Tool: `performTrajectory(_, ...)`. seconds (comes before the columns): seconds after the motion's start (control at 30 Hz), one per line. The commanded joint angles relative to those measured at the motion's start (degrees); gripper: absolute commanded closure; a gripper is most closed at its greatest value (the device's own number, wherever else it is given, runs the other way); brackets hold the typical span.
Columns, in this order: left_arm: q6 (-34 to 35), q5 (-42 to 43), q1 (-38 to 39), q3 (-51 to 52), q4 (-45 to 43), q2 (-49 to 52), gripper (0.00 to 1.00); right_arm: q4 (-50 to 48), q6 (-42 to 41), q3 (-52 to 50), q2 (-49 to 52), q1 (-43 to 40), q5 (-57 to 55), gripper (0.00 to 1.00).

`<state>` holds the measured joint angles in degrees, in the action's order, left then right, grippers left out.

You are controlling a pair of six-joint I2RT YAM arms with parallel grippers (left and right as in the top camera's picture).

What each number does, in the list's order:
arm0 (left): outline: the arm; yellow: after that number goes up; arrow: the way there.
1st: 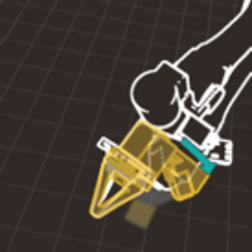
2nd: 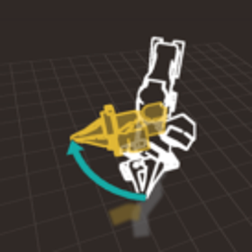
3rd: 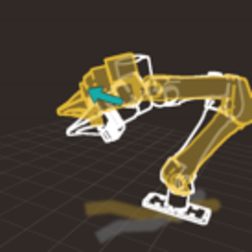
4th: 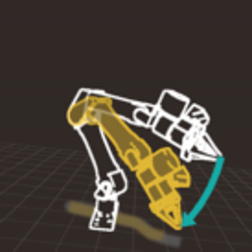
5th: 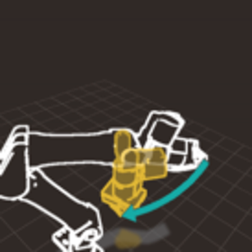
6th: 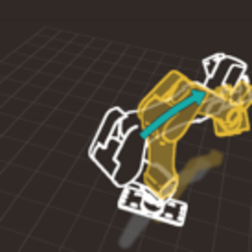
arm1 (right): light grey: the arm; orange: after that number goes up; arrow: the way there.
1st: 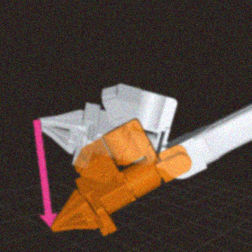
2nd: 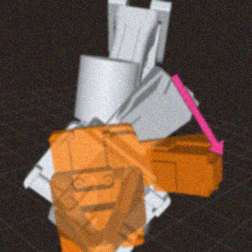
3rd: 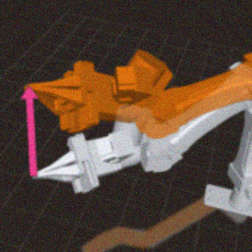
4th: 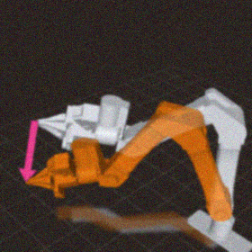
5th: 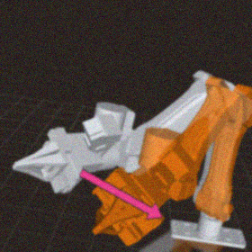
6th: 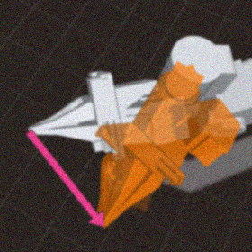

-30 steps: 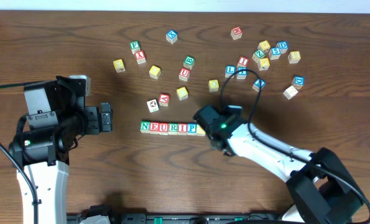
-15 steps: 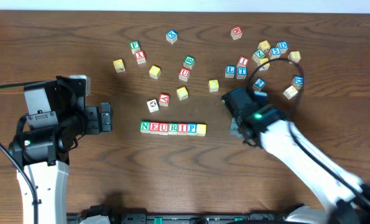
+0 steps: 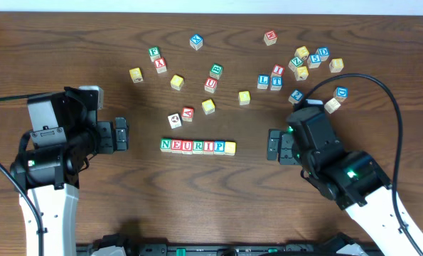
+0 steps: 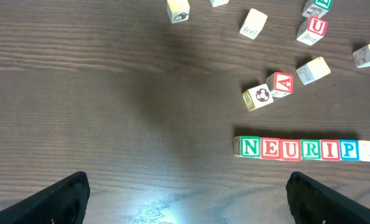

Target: Spell out NEURIPS

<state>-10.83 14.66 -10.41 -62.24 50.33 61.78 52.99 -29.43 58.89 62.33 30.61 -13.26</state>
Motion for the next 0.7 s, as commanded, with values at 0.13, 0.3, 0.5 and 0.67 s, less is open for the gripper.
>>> performTrajectory(0.13,-0.9,-0.2,-0.2,-0.8,0.0,0.0,0.01,0.1,1.4,0.7,-2.5,-0.2,-0.1,0.01)
performTrajectory(0.3,-0.9,-0.2,-0.2,-0.8,0.0,0.0,0.01,0.0,1.4,0.7,-2.4,-0.2,-0.1,0.01)
performTrajectory(0.5,-0.9,-0.2,-0.2,-0.8,0.0,0.0,0.01,0.0,1.4,0.7,-2.4,-0.2,-0.1,0.01)
performTrajectory(0.67,-0.9,-0.2,-0.2,-0.8,0.0,0.0,0.01,0.0,1.4,0.7,-2.4,-0.2,-0.1,0.01)
